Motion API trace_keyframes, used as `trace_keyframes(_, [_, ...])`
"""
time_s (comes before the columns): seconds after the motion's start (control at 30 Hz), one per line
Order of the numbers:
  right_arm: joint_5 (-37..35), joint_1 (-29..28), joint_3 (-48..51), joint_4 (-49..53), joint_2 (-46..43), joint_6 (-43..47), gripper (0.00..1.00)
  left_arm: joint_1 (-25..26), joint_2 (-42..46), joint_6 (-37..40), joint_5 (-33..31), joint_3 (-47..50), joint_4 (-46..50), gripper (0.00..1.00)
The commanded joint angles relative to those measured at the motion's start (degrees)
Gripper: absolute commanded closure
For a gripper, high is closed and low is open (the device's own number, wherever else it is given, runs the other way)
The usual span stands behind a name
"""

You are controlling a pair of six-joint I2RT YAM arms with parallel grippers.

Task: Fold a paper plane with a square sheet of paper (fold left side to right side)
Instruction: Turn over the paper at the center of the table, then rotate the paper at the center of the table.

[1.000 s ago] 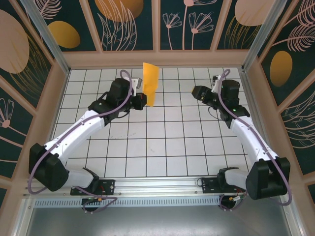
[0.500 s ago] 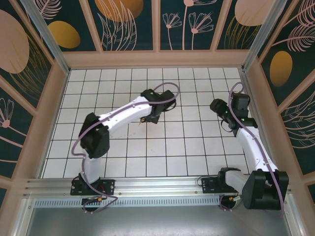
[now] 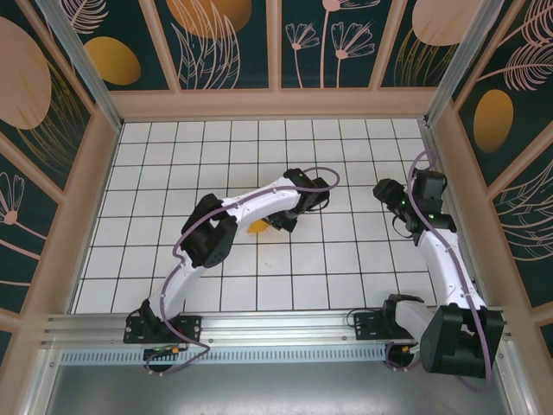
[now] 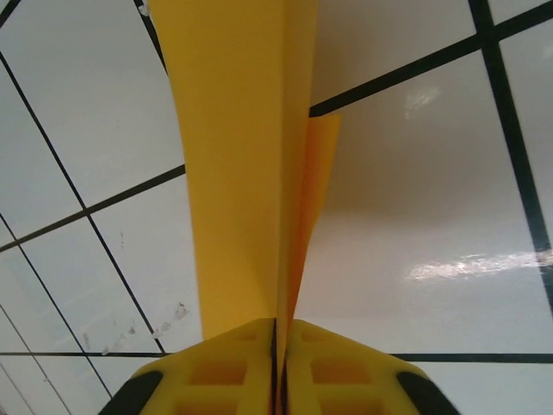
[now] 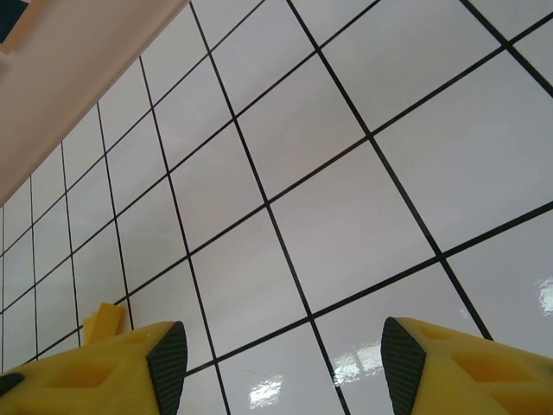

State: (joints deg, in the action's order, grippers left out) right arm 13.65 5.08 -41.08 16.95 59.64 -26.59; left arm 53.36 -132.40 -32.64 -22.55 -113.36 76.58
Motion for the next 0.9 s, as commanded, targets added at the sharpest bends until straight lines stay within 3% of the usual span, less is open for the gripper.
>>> trace_keyframes(0.0, [2.44, 0.50, 0.90, -0.50, -0.38, 0.75, 0.36, -0.23, -0.23, 0.20, -1.20, -2.32, 2.79, 0.68])
trace_keyframes(0.07, [3.76, 0.51, 1.00, -1.01, 0.01, 0.59, 0.36, -0.33, -0.06, 0.81, -0.63, -2.80, 1.92, 0.51])
trace_keyframes(0.13, [5.45, 0.53, 1.13, -1.53, 0.53, 0.48, 0.36, -0.29, 1.17, 2.28, 1.77, -2.98, -1.04, 0.43])
trace_keyframes(0.3, [11.71, 0.04, 1.61, -3.32, 3.56, 0.08, 0.39, -1.09, 5.83, 5.86, 10.34, -4.48, -10.01, 0.35])
trace_keyframes(0.43, [15.58, -4.88, 2.14, -7.34, 7.24, -1.82, 0.40, -4.26, 11.79, 6.89, 15.64, -0.53, -17.76, 0.31])
trace_keyframes(0.57, [13.45, -13.18, 1.97, -12.81, 11.25, -5.96, 0.40, -10.41, 22.64, 5.75, 21.77, 13.33, -31.49, 0.27])
trace_keyframes(0.7, [11.14, -20.22, 0.07, -17.04, 17.03, -9.71, 0.37, -16.47, 33.57, 3.50, 25.18, 28.42, -44.94, 0.17])
trace_keyframes(0.87, [9.60, -27.14, -5.49, -19.90, 27.17, -11.81, 0.35, -24.44, 43.26, -0.88, 33.17, 45.99, -60.40, 0.14])
